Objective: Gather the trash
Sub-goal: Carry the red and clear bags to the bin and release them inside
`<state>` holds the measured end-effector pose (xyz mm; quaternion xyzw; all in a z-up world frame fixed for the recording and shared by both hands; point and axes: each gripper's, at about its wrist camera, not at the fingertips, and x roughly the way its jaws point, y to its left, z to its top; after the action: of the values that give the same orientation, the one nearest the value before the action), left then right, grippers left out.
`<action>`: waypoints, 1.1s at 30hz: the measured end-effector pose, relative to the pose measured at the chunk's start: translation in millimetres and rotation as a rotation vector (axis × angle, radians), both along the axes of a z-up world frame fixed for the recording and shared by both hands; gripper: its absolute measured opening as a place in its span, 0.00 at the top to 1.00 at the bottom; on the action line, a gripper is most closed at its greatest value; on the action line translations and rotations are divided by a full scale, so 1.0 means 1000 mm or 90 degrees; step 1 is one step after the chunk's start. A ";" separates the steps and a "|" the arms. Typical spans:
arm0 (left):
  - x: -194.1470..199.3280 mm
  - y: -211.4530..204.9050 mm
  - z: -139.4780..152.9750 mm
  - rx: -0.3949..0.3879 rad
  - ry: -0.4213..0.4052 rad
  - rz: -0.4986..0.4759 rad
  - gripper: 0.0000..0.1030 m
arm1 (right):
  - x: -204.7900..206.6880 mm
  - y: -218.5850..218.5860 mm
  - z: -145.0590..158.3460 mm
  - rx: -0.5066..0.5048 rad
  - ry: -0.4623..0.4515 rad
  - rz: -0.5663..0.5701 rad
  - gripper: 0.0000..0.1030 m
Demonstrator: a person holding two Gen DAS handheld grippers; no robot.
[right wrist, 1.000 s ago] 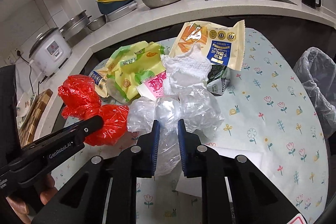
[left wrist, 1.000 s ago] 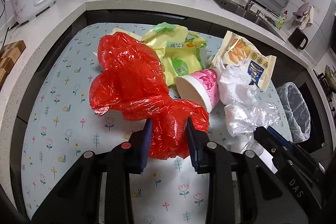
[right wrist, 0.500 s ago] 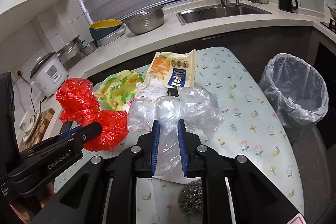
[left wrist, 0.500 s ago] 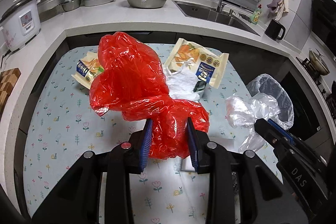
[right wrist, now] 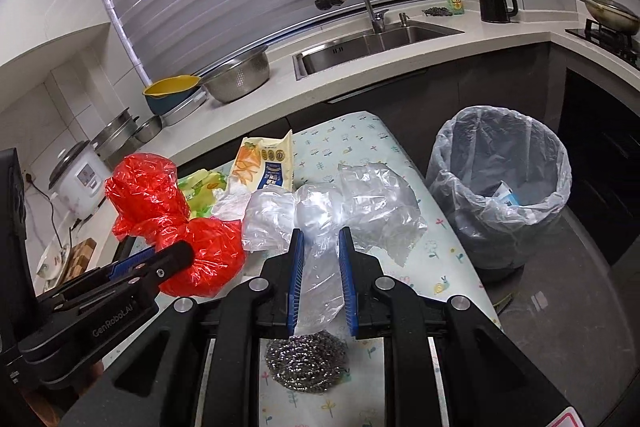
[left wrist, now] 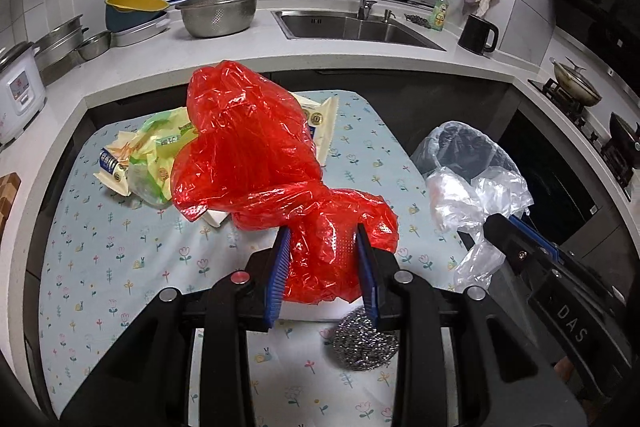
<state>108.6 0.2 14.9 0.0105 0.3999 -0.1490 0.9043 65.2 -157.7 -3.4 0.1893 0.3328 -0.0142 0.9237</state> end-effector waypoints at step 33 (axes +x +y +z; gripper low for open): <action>-0.007 -0.143 -0.010 0.051 0.005 -0.158 0.70 | -0.038 -0.127 -0.023 0.040 0.004 -0.145 0.84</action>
<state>101.9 -143.2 4.6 0.0955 0.4044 -0.2439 0.8763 26.8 -284.7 -26.5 0.2544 0.3123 -0.1093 0.9087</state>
